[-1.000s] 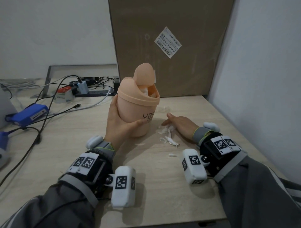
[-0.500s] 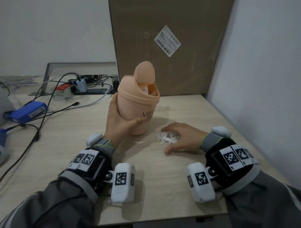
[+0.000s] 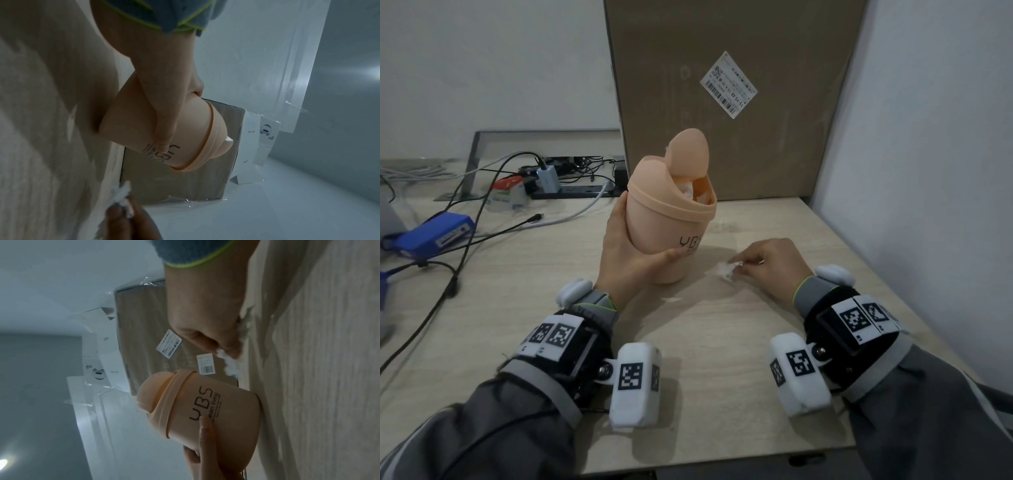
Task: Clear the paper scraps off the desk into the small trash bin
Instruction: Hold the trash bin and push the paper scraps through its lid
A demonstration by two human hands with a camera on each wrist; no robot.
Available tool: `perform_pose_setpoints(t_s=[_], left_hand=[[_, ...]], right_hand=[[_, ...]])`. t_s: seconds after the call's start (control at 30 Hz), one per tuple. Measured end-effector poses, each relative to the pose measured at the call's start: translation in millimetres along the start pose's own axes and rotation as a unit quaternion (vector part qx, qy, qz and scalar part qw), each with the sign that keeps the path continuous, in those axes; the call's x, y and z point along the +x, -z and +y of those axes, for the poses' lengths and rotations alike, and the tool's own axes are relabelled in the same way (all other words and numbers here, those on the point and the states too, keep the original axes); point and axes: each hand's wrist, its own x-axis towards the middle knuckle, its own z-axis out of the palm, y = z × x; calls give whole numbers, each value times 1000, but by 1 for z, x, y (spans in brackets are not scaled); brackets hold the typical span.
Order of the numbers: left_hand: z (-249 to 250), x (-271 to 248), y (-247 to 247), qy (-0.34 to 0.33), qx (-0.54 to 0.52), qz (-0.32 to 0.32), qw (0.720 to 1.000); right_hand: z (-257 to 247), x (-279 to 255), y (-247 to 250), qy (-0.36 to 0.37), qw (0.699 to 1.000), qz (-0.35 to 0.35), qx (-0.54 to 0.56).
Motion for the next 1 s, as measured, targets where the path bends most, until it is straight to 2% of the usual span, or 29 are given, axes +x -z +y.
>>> perform_pose_setpoints(t_s=[0.07, 0.23, 0.4, 0.47, 0.53, 0.7, 0.8, 0.87, 1.0], left_hand=[[0, 1, 0, -7, 11, -4, 1000], [1, 1, -3, -27, 44, -6, 999], [9, -2, -6, -55, 63, -33, 996], [12, -3, -7, -71, 79, -50, 993], [11, -3, -8, -84, 89, -61, 991], [12, -4, -10, -114, 109, -69, 985], [11, -4, -10, -113, 114, -65, 985], [10, -4, -10, -107, 111, -65, 986], [8, -3, -10, -86, 85, -63, 991]], right_hand=[[-5, 1, 3, 3, 993, 92, 67], [-21, 4, 10, 29, 945, 269, 184], [-35, 4, 11, 73, 917, 337, 202], [-36, 3, 10, 84, 912, 341, 211], [-37, 4, 9, 89, 915, 316, 235], [-41, 2, 8, 67, 963, 170, 196], [-45, -2, 9, 43, 962, 66, 263], [-44, -2, 7, 72, 954, 68, 283], [-38, 0, 8, 101, 945, 164, 266]])
